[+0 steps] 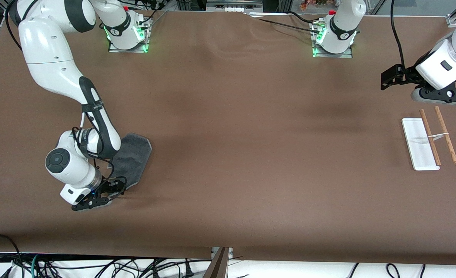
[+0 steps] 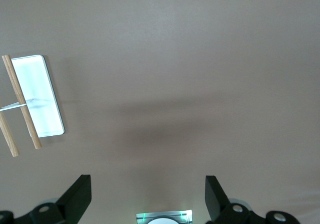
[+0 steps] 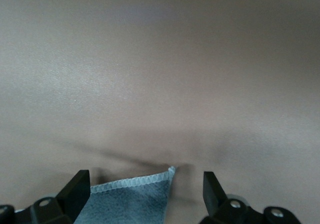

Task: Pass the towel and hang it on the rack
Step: 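Reach the right gripper down to the grey towel and grasp its corner, then lift the towel with the right gripper while the left gripper approaches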

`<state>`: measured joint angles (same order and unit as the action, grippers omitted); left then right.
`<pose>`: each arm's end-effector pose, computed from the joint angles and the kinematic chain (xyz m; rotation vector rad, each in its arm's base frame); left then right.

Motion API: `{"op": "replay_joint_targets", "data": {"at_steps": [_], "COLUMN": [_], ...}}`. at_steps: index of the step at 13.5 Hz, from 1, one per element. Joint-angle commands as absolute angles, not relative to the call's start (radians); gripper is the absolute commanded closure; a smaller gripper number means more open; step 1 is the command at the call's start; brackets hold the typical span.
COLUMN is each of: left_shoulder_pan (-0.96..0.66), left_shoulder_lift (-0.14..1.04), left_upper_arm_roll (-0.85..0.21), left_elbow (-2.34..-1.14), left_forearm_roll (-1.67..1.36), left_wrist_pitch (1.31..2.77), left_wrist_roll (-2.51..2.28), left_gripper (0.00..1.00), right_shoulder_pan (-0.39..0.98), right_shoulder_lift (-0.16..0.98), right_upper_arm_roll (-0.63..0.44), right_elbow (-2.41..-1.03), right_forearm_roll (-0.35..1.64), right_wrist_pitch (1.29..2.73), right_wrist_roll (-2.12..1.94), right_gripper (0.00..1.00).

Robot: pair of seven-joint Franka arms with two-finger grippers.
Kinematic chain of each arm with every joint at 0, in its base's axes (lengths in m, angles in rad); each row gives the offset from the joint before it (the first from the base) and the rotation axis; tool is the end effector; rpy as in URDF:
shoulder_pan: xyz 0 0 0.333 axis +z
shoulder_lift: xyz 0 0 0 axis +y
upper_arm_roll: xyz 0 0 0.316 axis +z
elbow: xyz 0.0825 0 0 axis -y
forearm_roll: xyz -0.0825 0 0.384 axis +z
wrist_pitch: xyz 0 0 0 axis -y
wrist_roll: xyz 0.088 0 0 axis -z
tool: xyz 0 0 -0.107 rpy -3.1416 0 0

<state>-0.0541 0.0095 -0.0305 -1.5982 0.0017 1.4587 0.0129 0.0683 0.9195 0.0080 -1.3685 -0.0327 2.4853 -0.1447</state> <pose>0.5415 -0.0456 0.5976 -3.1225 0.1523 0.2331 0.7501 0.0561 0.1811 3.0809 0.3733 0.3062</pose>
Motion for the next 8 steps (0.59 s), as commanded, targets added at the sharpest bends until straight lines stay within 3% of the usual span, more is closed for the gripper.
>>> {"op": "replay_joint_targets", "data": {"at_steps": [1,6,8], "left_shoulder_pan": [-0.048,-0.048,-0.048], "left_shoulder_lift": [0.005,0.005,0.005], "left_upper_arm_roll": [-0.032,-0.032,-0.032], "left_elbow": [-1.591,-1.591,-1.591], "left_forearm_roll": [-0.014,-0.014,-0.014], "left_wrist_pitch": [1.445,1.443,1.443], "left_wrist_roll": [0.021,0.021,0.020], "left_gripper": [0.00,0.00,0.00], "right_shoulder_pan": [0.064,0.064,0.064], "right_shoulder_lift": [0.919,0.919,0.919], "right_upper_arm_roll": [0.015,0.015,0.015], "right_elbow": [-1.377,-1.384,-1.384], "right_forearm_roll": [-0.018,-0.018,-0.017], "right_wrist_pitch": [2.491,2.488,2.485], "right_wrist_roll": [-0.156,-0.158,-0.158], "right_gripper": [0.04,0.60,0.75]}}
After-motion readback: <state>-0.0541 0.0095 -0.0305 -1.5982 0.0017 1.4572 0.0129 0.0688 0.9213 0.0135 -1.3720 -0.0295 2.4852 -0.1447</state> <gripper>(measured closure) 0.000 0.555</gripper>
